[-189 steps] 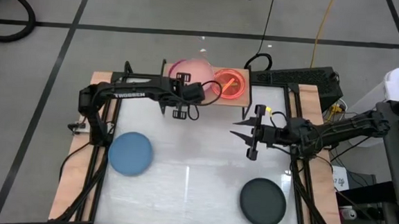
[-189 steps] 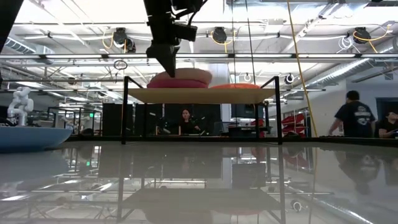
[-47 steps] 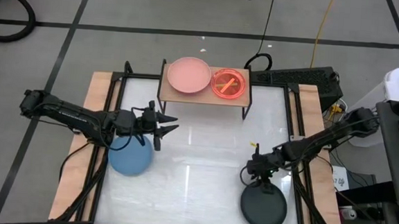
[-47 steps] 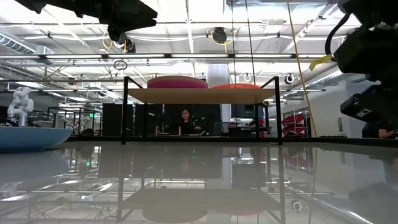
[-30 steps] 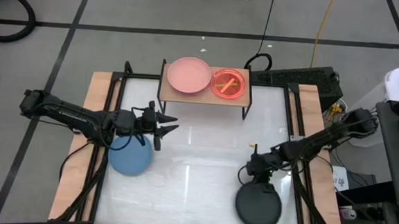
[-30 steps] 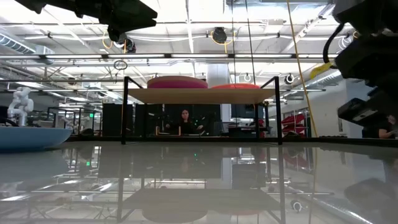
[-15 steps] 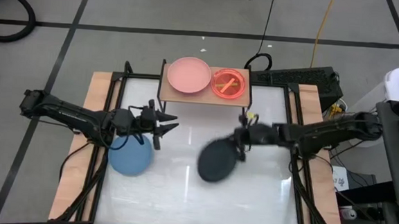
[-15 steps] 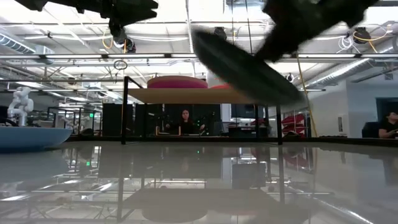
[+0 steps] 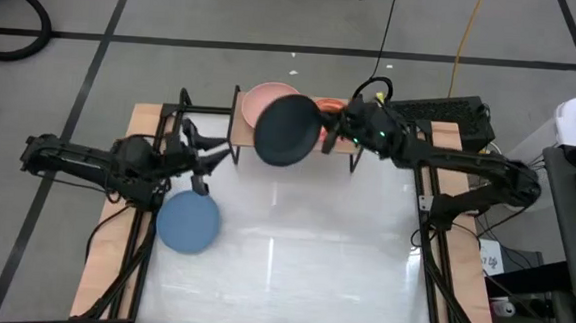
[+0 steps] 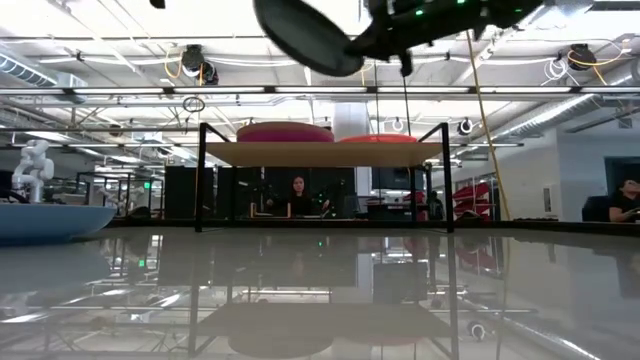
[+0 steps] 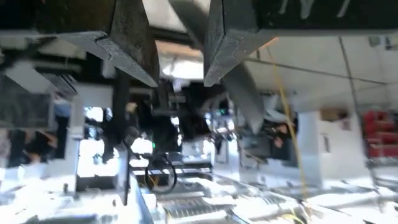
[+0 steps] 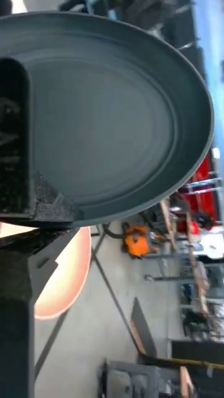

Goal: Place and stack plates onto a shelf
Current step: Stack the black plate on top of the brown plate on the shelf

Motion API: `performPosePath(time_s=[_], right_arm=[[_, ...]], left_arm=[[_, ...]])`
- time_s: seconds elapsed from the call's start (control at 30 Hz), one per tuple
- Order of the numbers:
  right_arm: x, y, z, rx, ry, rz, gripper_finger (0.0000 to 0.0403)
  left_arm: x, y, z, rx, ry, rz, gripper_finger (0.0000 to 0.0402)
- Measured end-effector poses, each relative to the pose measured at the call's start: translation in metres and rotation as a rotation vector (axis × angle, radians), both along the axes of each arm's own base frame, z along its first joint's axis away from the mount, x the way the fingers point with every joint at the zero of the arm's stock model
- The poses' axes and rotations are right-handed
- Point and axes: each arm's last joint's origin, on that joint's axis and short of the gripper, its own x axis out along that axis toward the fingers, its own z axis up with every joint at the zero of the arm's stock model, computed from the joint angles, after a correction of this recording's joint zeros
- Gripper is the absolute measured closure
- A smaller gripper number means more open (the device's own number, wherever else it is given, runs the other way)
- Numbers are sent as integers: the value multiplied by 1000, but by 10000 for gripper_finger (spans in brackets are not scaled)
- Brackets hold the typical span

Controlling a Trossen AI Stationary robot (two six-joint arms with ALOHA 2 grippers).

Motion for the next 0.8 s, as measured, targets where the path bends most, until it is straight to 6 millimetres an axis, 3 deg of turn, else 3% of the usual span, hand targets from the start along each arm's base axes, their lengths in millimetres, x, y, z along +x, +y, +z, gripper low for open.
performPosePath(time_s=[0.2,0.37,0.63,0.8], right_arm=[[43,-31,6,42,154,50,402],[66,-57,10,46,152,1,402],[59,-106,-13,165,159,-215,403],[51,-126,-22,256,134,-182,390]], left_arm=[[-3,8,-2,7,119,50,270],[-2,13,-4,-26,197,74,270],[-2,13,-10,-50,245,72,270],[-2,13,-10,-53,244,71,270]])
